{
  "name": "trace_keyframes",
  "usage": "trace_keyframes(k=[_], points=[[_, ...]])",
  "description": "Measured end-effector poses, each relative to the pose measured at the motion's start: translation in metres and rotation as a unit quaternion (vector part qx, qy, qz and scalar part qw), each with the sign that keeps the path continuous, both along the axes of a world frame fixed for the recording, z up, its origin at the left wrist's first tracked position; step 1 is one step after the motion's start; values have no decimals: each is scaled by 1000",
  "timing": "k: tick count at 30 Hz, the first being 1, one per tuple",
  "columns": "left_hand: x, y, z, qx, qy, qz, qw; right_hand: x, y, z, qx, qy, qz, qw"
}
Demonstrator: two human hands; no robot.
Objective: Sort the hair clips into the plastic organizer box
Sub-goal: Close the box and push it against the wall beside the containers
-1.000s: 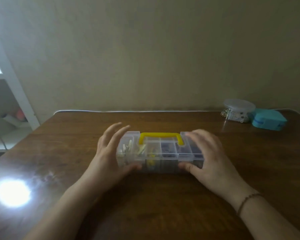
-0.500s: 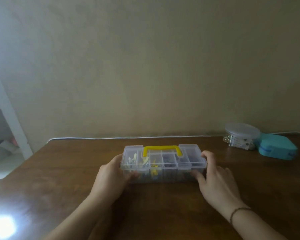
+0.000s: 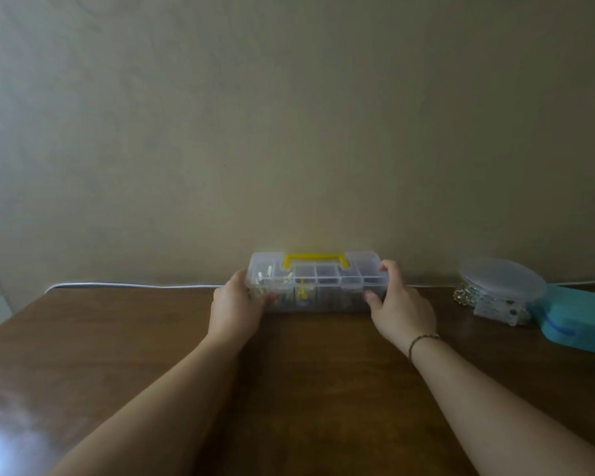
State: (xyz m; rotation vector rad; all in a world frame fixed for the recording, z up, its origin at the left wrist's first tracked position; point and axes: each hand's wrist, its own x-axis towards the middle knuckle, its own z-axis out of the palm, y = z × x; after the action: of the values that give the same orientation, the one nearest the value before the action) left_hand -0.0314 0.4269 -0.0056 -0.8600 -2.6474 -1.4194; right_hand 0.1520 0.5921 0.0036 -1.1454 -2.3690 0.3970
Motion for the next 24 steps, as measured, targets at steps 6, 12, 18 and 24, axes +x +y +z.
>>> trace_keyframes(k=[6, 12, 18, 24], points=[[4, 4, -8, 7, -20, 5, 1000, -1, 14, 2, -30, -13, 23, 999], [33, 7, -14, -43, 36, 42, 998, 84, 66, 14, 203, -141, -148, 958], [72, 1, -11, -23, 109, 14, 994, 130, 84, 1, 164, -240, -158, 944], [126, -3, -4, 1, 98, -199, 975, 143, 33, -6, 167, -136, -54, 975]])
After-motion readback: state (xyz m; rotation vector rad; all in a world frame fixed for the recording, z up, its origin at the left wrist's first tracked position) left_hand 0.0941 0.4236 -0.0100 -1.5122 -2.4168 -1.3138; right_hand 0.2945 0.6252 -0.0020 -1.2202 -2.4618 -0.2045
